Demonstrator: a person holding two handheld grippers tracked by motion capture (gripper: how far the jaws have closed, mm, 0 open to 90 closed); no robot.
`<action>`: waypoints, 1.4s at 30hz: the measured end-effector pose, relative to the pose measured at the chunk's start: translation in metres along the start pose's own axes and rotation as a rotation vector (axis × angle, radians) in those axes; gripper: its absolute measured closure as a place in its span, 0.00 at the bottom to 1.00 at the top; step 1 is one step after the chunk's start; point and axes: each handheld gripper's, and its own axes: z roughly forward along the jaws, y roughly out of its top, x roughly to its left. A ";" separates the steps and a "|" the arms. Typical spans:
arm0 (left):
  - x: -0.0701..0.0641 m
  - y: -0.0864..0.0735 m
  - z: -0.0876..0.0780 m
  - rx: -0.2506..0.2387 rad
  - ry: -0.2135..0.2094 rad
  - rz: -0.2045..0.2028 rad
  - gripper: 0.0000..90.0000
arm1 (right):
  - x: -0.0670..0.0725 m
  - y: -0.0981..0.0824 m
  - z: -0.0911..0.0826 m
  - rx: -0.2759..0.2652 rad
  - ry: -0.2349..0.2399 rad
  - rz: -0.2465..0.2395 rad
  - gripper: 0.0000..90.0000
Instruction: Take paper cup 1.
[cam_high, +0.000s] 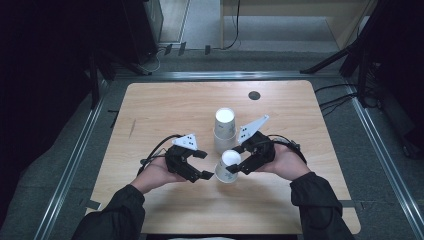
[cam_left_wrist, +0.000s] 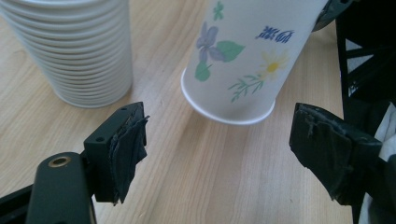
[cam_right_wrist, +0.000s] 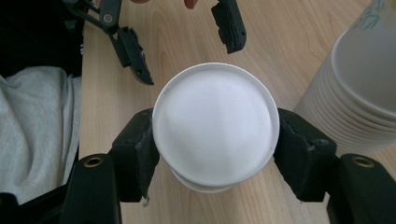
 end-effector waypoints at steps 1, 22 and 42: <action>-0.001 0.001 0.002 0.005 -0.003 0.008 0.21 | 0.000 0.000 0.001 -0.001 0.006 0.005 0.39; -0.011 0.005 0.019 -0.028 -0.069 0.059 0.21 | 0.009 0.011 0.001 -0.064 0.070 0.022 0.39; -0.015 0.007 0.016 -0.045 -0.074 0.099 0.30 | 0.009 0.012 0.001 -0.077 0.075 0.027 0.40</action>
